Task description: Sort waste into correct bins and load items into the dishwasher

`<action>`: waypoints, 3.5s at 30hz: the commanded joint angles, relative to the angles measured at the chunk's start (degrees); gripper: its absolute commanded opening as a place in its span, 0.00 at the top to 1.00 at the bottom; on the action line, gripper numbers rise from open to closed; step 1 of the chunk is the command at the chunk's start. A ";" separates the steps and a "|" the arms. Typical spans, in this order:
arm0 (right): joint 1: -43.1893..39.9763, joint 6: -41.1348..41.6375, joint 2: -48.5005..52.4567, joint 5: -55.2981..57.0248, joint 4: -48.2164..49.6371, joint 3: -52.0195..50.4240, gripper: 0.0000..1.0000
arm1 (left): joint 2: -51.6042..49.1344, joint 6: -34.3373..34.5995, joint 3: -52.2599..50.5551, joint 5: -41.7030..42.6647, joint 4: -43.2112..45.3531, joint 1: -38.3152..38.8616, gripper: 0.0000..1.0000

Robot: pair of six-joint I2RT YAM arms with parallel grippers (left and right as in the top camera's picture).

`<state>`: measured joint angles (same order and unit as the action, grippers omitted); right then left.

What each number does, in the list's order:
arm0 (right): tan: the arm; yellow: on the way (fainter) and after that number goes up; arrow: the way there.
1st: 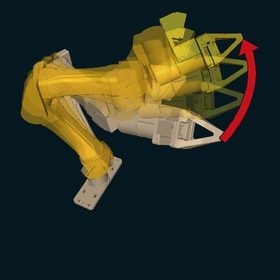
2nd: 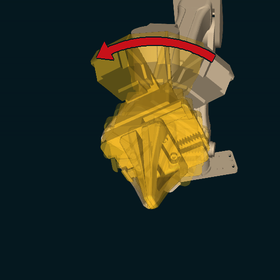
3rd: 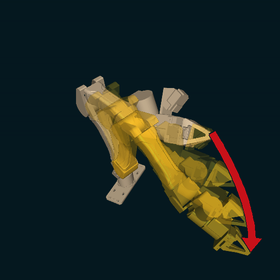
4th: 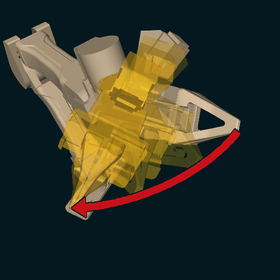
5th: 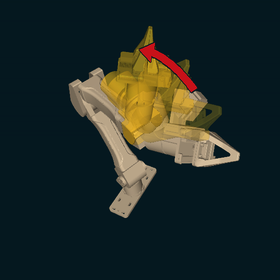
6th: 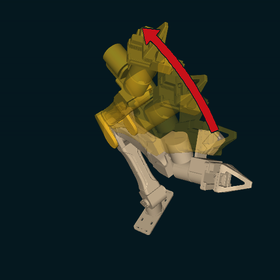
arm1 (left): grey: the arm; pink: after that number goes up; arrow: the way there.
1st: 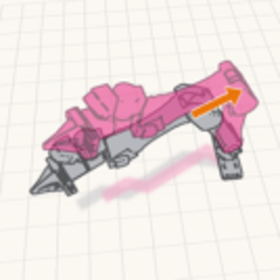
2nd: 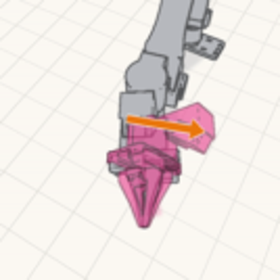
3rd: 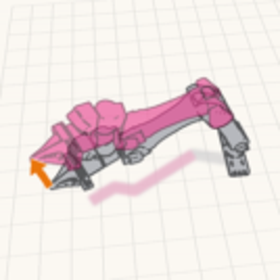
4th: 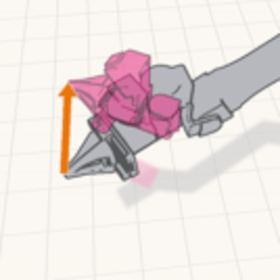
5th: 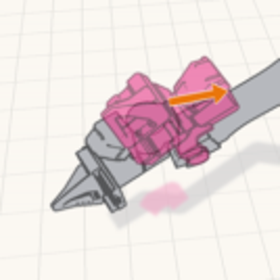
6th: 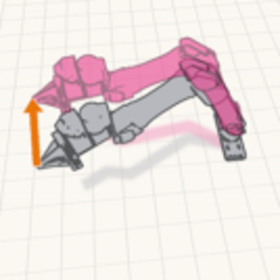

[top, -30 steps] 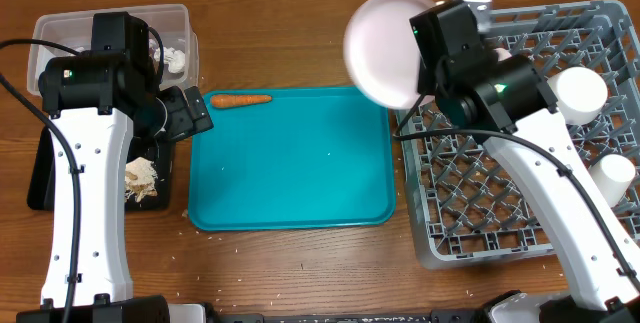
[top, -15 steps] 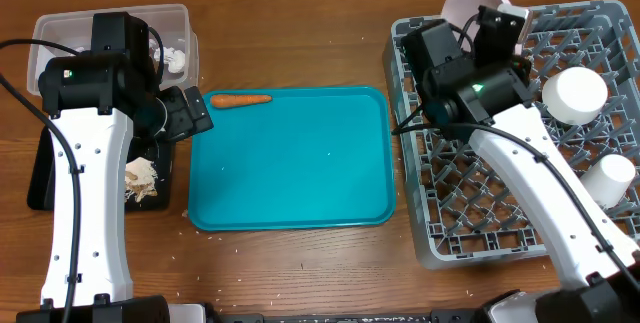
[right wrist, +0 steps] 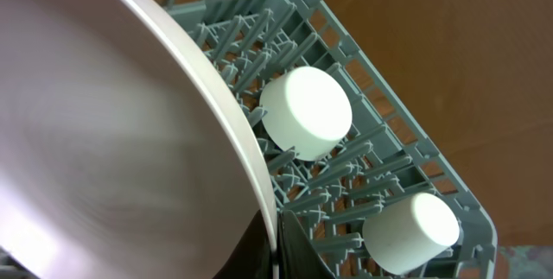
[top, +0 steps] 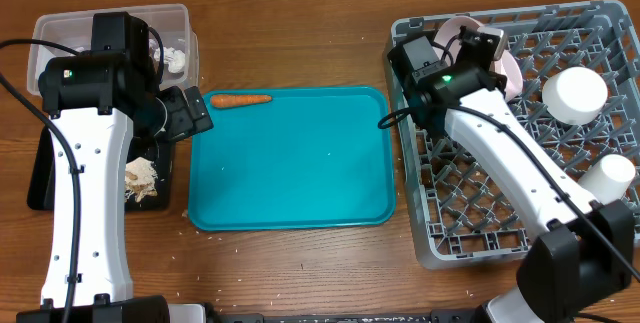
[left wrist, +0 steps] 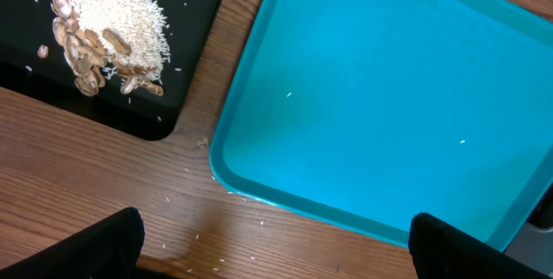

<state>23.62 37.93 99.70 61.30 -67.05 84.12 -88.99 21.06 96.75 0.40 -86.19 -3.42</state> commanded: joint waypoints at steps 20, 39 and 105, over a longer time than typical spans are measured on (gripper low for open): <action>-0.17 3.04 1.68 -18.32 -5.16 -0.17 0.96 | 0.02 -0.50 0.46 0.26 -0.13 -0.22 0.00; -0.24 11.85 -4.28 -18.34 -11.76 -0.04 0.96 | 0.02 -0.50 0.46 0.28 -0.17 -0.22 0.00; -0.61 31.10 -2.69 -22.84 -13.07 -0.17 0.94 | 0.02 -1.38 0.46 0.26 -0.37 -0.22 0.00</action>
<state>23.22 68.03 96.36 37.89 -80.53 84.18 -88.99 20.84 96.75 0.40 -86.24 -3.42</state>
